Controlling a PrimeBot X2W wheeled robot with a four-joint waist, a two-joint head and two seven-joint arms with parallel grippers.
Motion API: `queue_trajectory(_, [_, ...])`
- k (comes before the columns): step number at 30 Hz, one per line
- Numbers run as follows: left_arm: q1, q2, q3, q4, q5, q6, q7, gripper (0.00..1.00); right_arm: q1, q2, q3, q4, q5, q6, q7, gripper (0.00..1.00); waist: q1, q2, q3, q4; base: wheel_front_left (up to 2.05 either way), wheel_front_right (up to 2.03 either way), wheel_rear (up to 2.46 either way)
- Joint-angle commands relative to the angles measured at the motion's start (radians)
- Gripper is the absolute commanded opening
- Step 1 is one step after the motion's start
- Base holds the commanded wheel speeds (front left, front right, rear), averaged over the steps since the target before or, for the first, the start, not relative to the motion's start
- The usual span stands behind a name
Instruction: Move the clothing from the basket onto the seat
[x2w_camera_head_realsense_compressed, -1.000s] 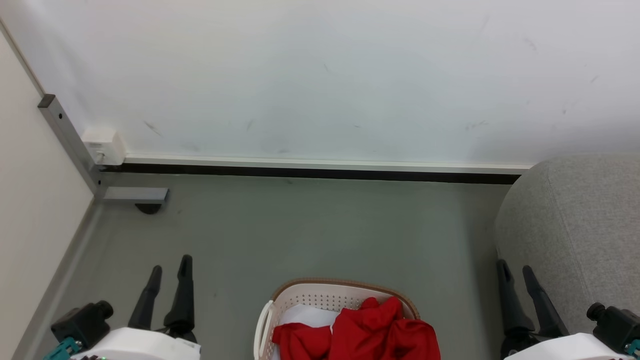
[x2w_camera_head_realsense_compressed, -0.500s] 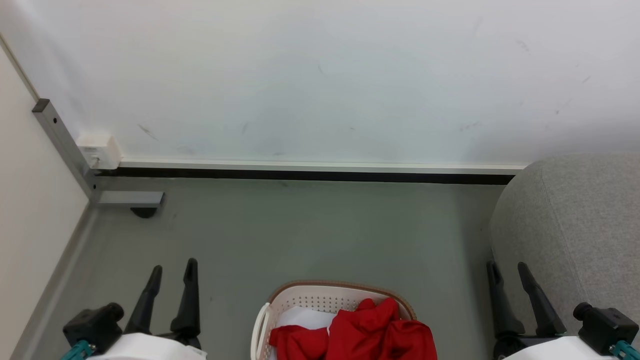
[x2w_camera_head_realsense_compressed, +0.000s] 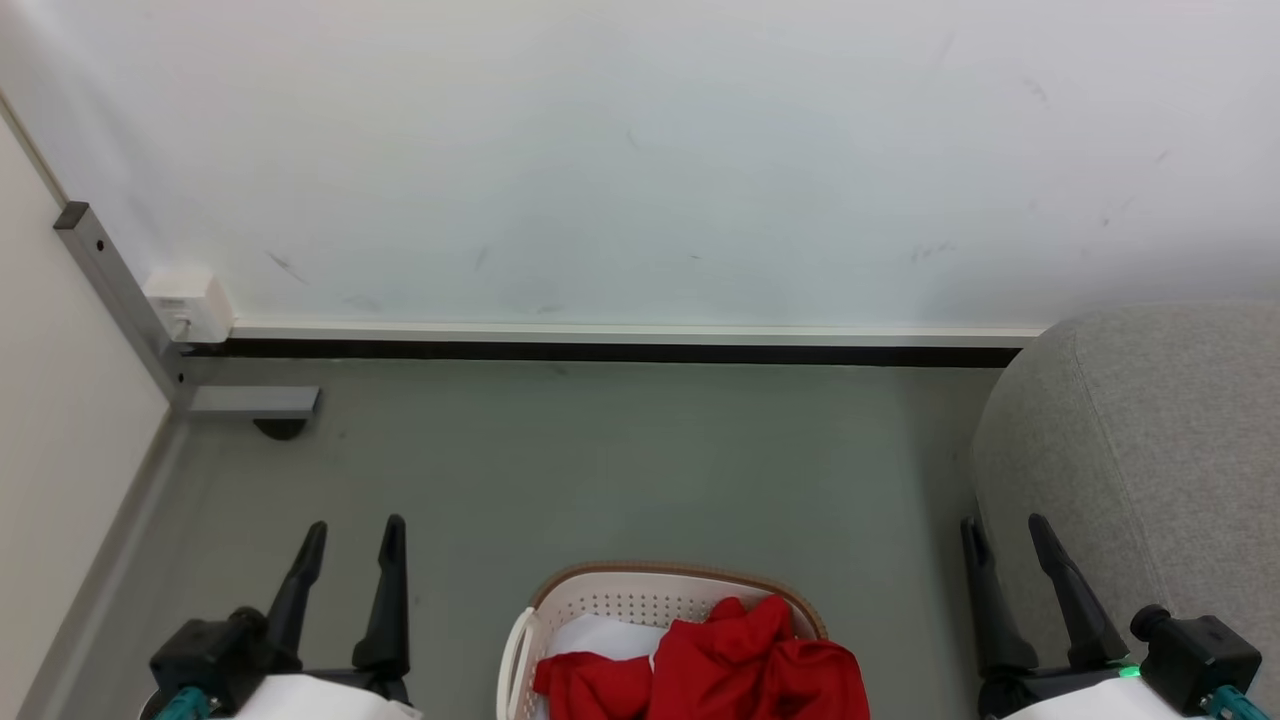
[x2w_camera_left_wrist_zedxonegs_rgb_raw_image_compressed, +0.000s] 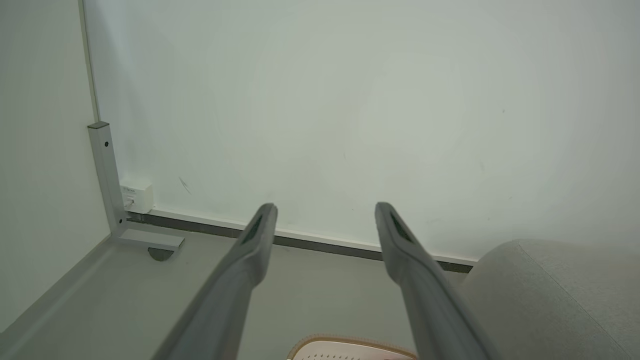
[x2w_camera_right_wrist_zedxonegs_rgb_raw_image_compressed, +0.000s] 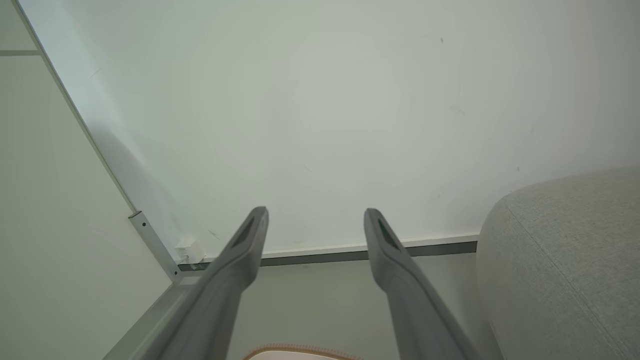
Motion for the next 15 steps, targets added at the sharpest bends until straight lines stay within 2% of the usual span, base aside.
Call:
queue_trajectory(1, [0.007, 0.012, -0.003, -0.016, 0.04, 0.005, -0.012, 1.0, -0.01, -0.005, 0.005, -0.013, -0.032, -0.001, -0.011, 1.0, 0.0, 0.0, 0.0, -0.001, 0.0, 0.0, 0.0])
queue_trajectory(15, [0.018, 0.015, -0.012, -0.032, 0.147, 0.013, -0.041, 1.0, -0.008, -0.006, 0.018, -0.02, -0.124, -0.002, -0.04, 1.0, 0.0, 0.0, -0.002, -0.013, 0.0, 0.0, 0.0])
